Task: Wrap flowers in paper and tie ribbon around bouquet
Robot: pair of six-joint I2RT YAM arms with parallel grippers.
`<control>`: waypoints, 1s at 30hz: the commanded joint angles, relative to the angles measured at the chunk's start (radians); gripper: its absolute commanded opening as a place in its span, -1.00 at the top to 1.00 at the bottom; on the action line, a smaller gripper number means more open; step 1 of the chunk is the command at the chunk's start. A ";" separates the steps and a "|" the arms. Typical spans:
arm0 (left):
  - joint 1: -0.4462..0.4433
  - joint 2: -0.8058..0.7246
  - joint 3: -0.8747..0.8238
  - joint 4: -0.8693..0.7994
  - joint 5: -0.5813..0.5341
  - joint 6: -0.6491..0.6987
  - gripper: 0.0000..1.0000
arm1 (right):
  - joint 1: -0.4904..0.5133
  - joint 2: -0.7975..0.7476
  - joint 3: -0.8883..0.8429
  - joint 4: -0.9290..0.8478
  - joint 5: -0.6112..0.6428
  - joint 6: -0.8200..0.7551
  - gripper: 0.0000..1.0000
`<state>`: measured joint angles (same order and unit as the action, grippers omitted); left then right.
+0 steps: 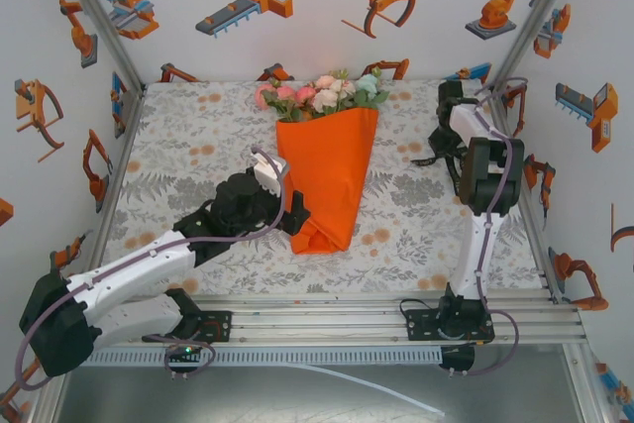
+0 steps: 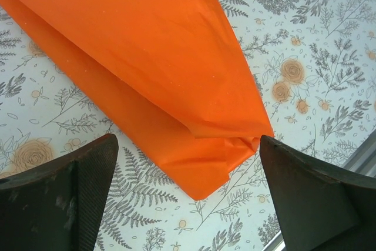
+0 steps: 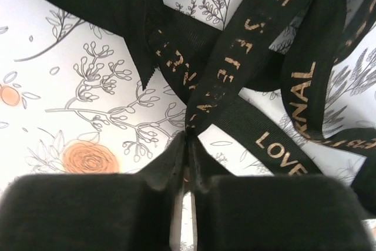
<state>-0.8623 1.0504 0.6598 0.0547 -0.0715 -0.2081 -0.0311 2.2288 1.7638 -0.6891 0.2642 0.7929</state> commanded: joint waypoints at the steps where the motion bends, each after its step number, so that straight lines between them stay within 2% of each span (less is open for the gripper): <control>1: 0.003 -0.028 -0.001 0.019 -0.024 0.012 -0.96 | -0.003 -0.073 -0.047 0.004 0.013 0.017 1.00; 4: 0.007 -0.031 0.010 0.016 -0.084 -0.024 -0.96 | 0.009 -0.214 -0.135 0.069 -0.045 0.006 1.00; 7: 0.041 -0.015 0.049 0.032 -0.054 -0.085 -0.96 | 0.063 -0.416 -0.269 0.158 -0.158 -0.036 1.00; 9: 0.081 0.023 0.087 0.060 0.023 -0.154 -0.96 | 0.127 -0.532 -0.362 0.217 -0.220 -0.051 1.00; 12: 0.120 0.103 0.146 0.146 0.193 -0.222 -0.96 | 0.235 -0.663 -0.456 0.260 -0.280 -0.055 1.00; 15: 0.123 0.175 0.193 0.251 0.326 -0.209 -0.96 | 0.323 -0.736 -0.506 0.301 -0.364 -0.033 1.00; 19: 0.120 0.296 0.218 0.424 0.450 -0.155 -0.96 | 0.418 -0.767 -0.520 0.322 -0.389 0.029 1.00; 24: 0.121 0.441 0.253 0.583 0.470 -0.139 -0.96 | 0.485 -0.767 -0.480 0.295 -0.391 0.054 1.00; 26: 0.117 0.477 0.277 0.576 0.416 -0.117 -0.97 | 0.503 -0.766 -0.481 0.299 -0.411 0.073 1.00; 28: 0.116 0.507 0.305 0.532 0.340 -0.091 -0.80 | 0.520 -0.767 -0.481 0.304 -0.422 0.100 1.00; 30: 0.119 0.527 0.303 0.563 0.305 -0.092 -0.62 | 0.541 -0.764 -0.479 0.305 -0.425 0.104 1.00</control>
<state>-0.7418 1.5700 0.9257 0.5407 0.2893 -0.3393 0.4870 1.4677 1.2621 -0.3908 -0.1390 0.8589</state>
